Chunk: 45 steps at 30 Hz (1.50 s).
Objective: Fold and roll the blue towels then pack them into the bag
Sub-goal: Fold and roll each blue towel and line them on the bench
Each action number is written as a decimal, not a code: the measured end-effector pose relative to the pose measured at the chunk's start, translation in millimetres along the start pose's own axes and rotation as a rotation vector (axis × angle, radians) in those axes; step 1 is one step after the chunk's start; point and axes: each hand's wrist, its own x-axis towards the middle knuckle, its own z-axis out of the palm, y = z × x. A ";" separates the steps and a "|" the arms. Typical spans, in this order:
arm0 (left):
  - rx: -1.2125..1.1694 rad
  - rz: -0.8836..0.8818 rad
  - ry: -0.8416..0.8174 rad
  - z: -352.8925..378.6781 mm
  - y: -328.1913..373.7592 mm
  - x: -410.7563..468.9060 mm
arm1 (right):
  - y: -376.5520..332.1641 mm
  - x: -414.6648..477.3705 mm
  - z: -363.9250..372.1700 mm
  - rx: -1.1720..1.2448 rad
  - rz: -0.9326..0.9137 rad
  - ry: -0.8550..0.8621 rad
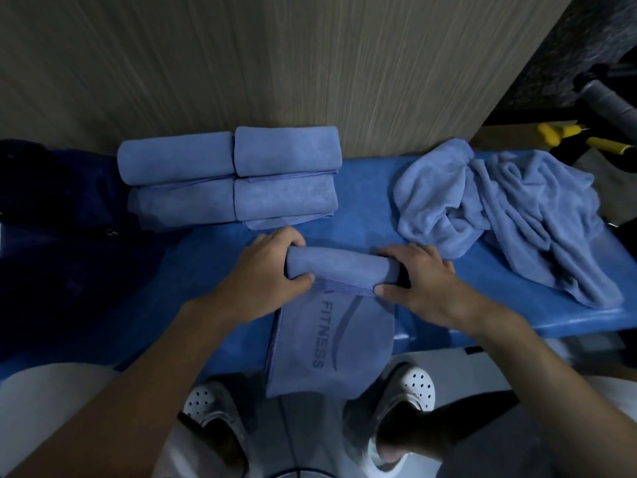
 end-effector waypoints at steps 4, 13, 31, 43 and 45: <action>-0.110 -0.093 -0.082 -4.0 -1.5 2.0 | 2.6 4.8 -1.5 0.014 -0.051 0.002; -0.093 0.046 0.160 -2.9 6.9 0.4 | -5.5 13.1 16.6 -0.131 -0.276 0.487; -0.025 0.164 -0.070 -1.0 6.9 -40.2 | 3.6 -19.4 22.7 0.132 -0.309 0.357; 0.259 0.031 -0.151 -10.2 6.0 -33.5 | 7.2 -17.7 8.7 0.156 -0.142 -0.017; 0.225 0.006 -0.163 -11.9 9.0 -34.4 | 9.7 -14.8 7.9 0.180 -0.144 -0.058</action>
